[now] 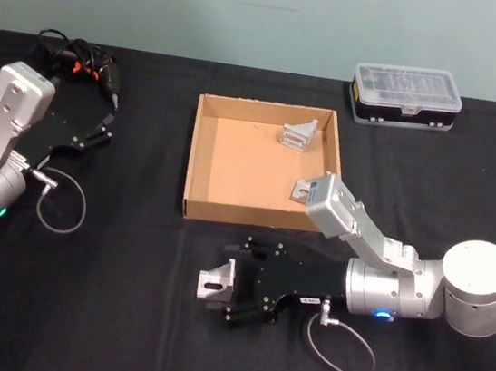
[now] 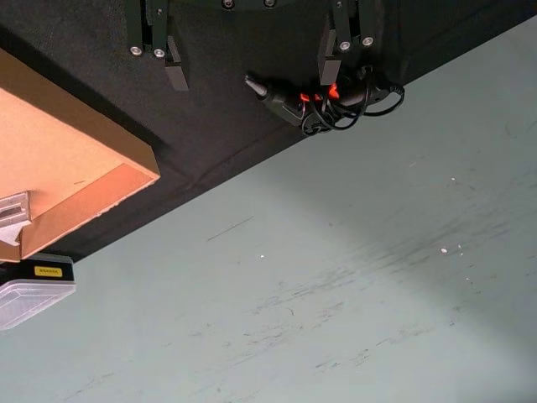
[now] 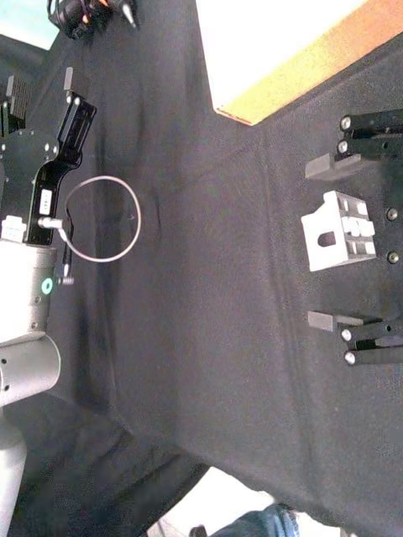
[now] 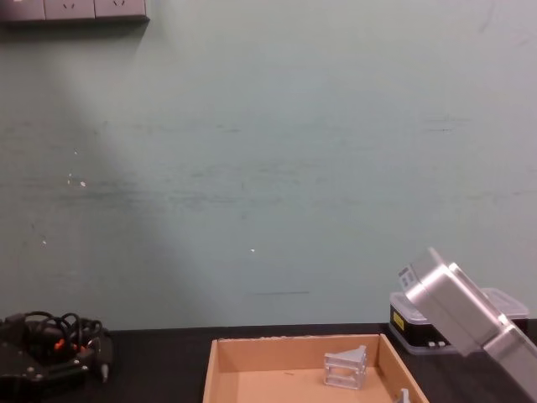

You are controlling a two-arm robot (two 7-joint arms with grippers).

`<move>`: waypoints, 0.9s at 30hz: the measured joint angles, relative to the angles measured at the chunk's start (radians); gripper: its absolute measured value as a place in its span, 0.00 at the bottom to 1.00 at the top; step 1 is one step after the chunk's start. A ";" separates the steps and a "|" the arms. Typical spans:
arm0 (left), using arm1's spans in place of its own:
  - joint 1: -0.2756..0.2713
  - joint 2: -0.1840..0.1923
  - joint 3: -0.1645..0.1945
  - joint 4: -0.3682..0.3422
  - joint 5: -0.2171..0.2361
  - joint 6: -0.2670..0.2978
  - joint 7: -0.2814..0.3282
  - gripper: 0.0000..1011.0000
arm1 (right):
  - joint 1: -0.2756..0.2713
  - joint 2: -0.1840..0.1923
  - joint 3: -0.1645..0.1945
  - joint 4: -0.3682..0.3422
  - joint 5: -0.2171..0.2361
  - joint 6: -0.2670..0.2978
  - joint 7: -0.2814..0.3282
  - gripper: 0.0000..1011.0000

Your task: Use one hand to pick up the angle iron from the table and place it into the box.

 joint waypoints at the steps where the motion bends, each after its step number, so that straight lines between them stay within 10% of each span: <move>1: 0.000 0.000 0.000 0.000 0.000 0.000 0.000 0.99 | 0.000 0.000 0.000 0.000 0.000 0.000 0.000 0.97; 20: 0.000 0.000 0.000 0.000 0.000 0.000 0.000 0.99 | -0.011 0.005 0.008 -0.004 0.007 0.003 -0.016 0.46; 27: 0.000 0.000 0.000 0.000 0.000 0.000 0.000 0.99 | -0.014 0.005 0.011 -0.012 0.008 0.003 -0.018 0.45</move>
